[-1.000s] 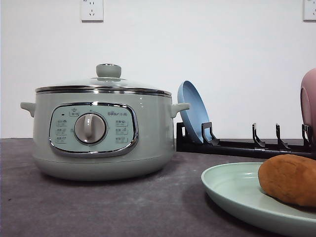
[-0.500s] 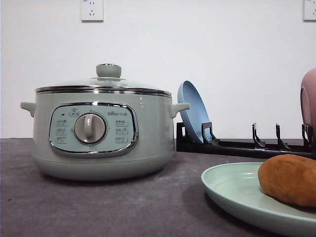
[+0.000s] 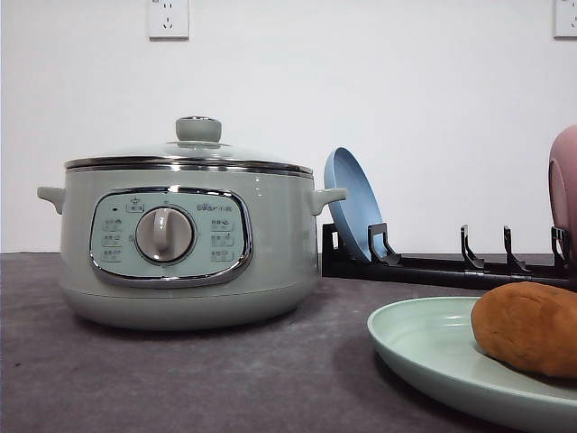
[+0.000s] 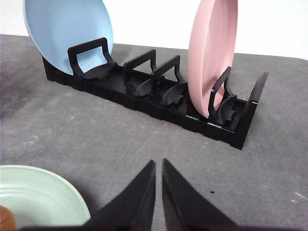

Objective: Transfer potato from steamer to green plate

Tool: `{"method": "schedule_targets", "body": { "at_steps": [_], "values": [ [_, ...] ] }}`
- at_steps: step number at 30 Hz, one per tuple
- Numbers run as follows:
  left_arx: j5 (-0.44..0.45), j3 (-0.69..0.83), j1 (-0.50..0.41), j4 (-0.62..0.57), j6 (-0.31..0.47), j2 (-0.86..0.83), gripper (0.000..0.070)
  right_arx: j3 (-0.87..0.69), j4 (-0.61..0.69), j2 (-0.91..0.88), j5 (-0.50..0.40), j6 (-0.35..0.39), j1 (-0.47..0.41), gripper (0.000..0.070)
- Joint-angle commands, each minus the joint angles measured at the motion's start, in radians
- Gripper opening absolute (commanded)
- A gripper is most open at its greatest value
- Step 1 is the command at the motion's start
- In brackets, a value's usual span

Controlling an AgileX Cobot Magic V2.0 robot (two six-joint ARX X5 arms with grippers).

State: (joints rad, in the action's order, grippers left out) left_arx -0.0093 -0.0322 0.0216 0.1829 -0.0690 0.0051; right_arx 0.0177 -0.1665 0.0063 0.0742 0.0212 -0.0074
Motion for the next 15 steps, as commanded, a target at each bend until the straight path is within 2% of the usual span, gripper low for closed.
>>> {"method": "schedule_targets", "body": {
  "at_steps": [1, 15],
  "values": [
    [-0.002, 0.020, -0.001, 0.006, -0.003, -0.002, 0.0022, -0.006, 0.013, -0.003, -0.004, -0.014, -0.002, 0.0013],
    [-0.002, 0.020, -0.001, 0.006, -0.003, -0.002, 0.0022, -0.006, 0.013, -0.003, -0.004, -0.014, -0.002, 0.0013]
  ]
}}
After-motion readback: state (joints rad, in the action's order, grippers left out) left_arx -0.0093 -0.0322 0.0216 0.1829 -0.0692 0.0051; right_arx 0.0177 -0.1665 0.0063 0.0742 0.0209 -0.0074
